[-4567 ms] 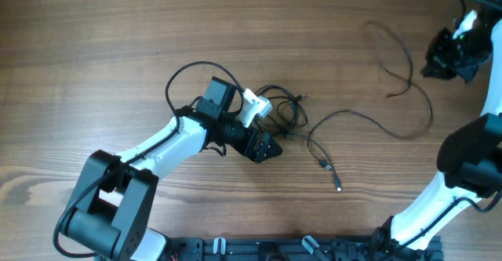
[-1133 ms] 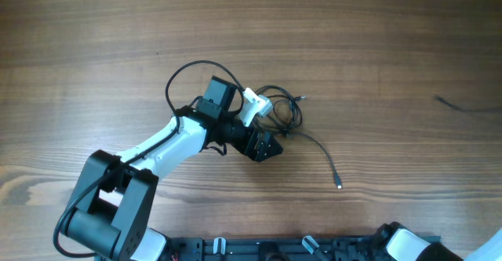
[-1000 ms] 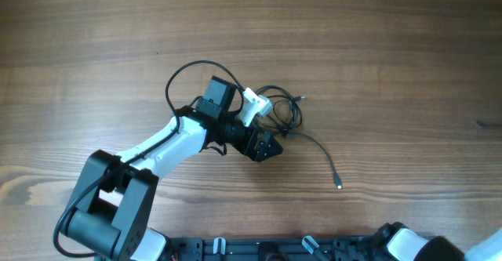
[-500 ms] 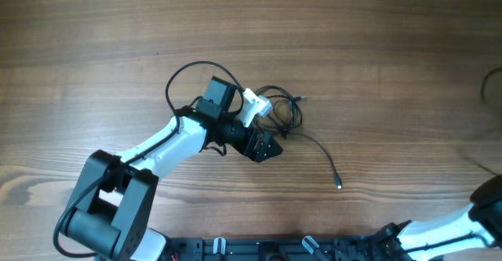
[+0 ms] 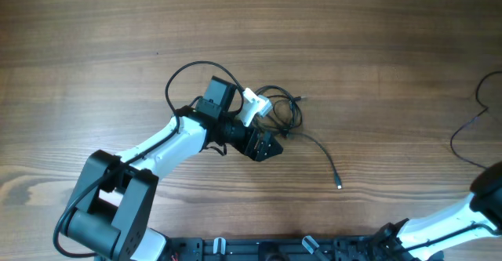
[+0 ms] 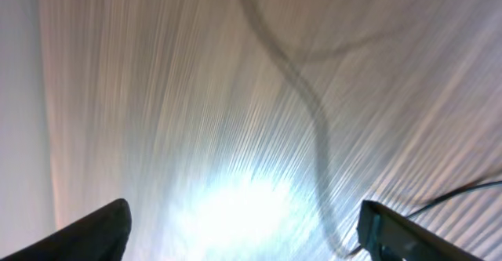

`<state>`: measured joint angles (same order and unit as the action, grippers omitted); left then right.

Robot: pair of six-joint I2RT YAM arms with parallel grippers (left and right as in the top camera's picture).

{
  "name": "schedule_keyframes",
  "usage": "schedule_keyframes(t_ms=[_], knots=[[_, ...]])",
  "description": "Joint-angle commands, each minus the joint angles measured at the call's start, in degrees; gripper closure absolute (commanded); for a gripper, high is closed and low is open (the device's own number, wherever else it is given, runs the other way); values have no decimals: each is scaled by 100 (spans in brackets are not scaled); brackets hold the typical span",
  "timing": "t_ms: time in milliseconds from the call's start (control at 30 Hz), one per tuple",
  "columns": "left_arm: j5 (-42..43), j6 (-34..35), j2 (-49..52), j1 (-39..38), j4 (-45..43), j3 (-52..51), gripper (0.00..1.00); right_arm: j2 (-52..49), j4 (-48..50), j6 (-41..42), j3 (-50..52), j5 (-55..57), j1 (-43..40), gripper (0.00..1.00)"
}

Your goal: Untangle cables

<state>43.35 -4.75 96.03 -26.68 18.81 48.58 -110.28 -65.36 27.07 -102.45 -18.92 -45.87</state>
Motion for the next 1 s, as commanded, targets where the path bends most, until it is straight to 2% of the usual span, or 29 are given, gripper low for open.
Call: schedule_keyframes(t_ms=[0, 33, 67, 100, 233, 333, 500, 600, 800, 900, 967], knots=[[7, 57, 59, -13, -35, -37, 0, -55, -297, -726, 208, -129, 638, 12], [7, 57, 59, -13, -33, -37, 0, -55, -382, -726, 271, 9, 782, 11], [7, 55, 59, -13, -33, -37, 0, -55, -487, -713, 385, 269, 973, 3], [7, 57, 59, -13, -33, -37, 0, -55, -599, -678, 551, 610, 1156, 0], [9, 57, 59, -13, -33, -37, 0, -55, -682, 179, 1384, 1593, 1460, 0], [7, 57, 59, -13, -31, -37, 0, -55, -192, 256, 2081, 1663, 1453, 0], [9, 57, 59, -13, -28, -37, 0, -55, 785, 929, 2931, 2588, 1314, 10], [7, 57, 59, -13, -7, -37, 0, -57, 1193, 1102, 2983, 2990, 1062, 9], [9, 59, 59, -13, 33, -37, 0, -63, 2361, 1211, 2983, 3008, 256, 9], [9, 61, 59, -13, 31, -37, 0, -63, 2990, 1209, 2983, 3003, -13, 16], [9, 76, 59, -13, 33, -37, 0, -63, 3438, 1196, 2983, 2872, -103, 18]])
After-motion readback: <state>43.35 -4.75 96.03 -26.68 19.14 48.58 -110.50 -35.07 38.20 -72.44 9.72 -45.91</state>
